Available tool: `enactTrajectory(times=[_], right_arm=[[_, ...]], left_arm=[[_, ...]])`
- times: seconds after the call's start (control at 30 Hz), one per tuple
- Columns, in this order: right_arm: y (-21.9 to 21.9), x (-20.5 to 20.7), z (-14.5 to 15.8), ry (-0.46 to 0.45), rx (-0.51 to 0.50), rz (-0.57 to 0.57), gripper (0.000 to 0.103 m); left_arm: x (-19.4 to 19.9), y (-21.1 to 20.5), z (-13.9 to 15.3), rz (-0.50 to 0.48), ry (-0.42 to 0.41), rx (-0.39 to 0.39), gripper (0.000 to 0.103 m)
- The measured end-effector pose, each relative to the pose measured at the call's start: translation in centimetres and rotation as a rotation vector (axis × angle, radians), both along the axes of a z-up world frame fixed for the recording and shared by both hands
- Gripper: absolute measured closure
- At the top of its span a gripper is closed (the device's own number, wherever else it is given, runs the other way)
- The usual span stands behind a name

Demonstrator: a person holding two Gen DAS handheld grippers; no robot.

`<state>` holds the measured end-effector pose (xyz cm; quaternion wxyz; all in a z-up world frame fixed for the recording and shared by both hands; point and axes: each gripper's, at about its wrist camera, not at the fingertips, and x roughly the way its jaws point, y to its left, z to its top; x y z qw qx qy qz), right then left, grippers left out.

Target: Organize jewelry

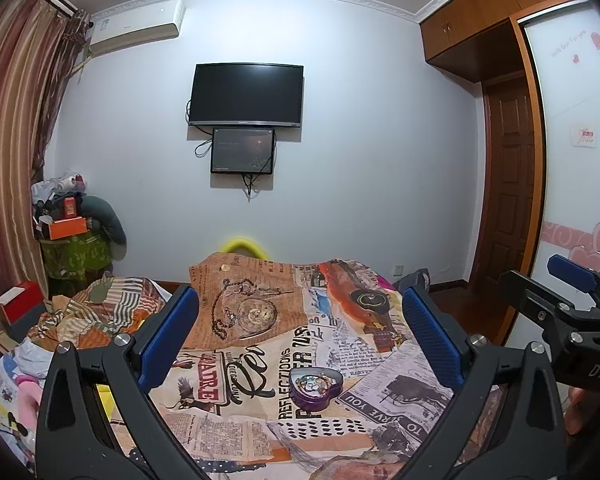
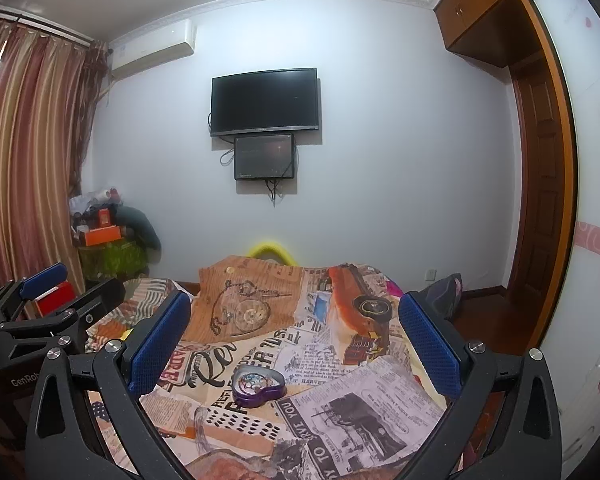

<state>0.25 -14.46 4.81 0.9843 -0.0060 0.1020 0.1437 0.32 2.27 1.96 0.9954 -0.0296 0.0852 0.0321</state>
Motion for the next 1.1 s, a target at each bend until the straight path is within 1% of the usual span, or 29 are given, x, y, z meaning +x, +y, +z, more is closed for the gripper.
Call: enactTrajectory(times=[0.3, 0.5, 1.1], right_arm=[[0.11, 0.05, 0.02, 0.007, -0.003, 0.000, 0.000], [0.18, 0.01, 0.07, 0.008, -0.003, -0.001, 0.000], [-0.37, 0.93, -0.37, 0.033, 0.007, -0.016, 0.000]], left_arm=[[0.20, 0.30, -0.05, -0.009, 0.006, -0.015, 0.001], [0.37, 0.25, -0.11, -0.028, 0.021, -0.016, 0.001], [0.98, -0.10, -0.59, -0.037, 0.035, -0.011, 0.001]])
